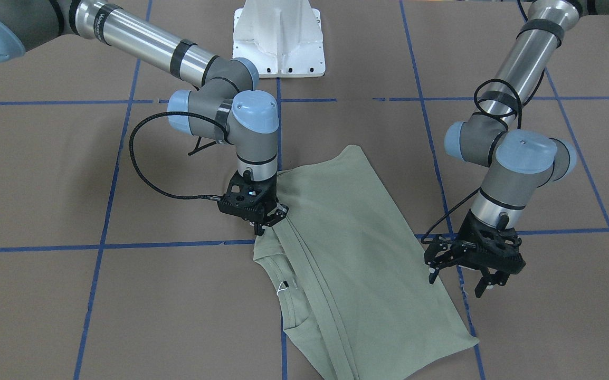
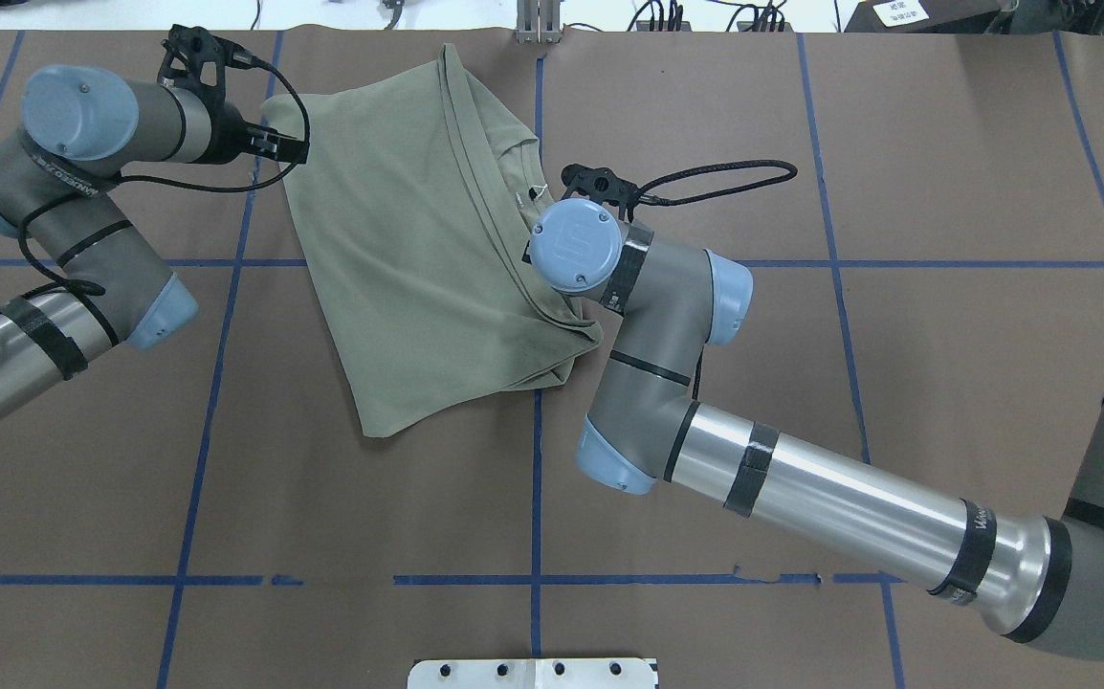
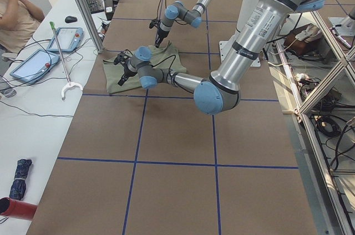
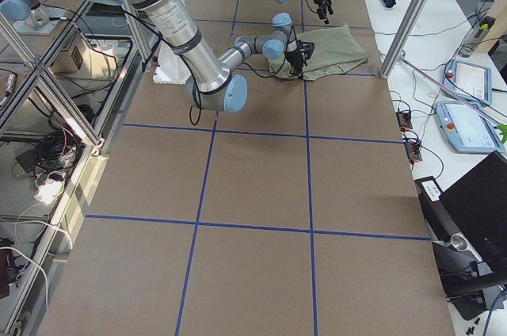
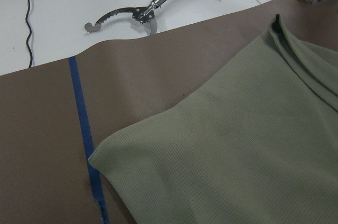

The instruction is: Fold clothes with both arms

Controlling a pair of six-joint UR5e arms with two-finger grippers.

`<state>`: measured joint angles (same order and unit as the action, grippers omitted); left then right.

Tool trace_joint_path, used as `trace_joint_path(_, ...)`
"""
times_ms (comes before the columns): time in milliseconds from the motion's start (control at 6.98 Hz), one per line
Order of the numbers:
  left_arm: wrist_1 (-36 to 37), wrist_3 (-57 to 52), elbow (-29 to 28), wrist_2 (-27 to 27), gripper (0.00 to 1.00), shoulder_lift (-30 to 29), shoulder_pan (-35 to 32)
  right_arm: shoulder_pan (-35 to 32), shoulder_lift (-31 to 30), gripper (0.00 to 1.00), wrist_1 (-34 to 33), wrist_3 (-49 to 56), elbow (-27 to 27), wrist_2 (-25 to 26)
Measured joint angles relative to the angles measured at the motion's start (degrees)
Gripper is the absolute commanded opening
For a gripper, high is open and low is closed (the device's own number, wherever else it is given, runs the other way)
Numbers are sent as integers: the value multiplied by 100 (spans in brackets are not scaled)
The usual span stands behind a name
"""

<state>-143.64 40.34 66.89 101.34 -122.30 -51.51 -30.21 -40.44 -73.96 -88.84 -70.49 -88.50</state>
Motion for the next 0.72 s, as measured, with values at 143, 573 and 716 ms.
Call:
trace_joint_path(143,-11,2,0,0,100,5,0,3,31,0,-21,-1,-3,-2)
trace_joint_path(573,-91,14,22,1,100,38,35,89,-237,0,-709,-48,-898,-29)
trace_joint_path(716,-131,16,27,6,100,41,40,322,-677,0,-1093,-111,-1716,85)
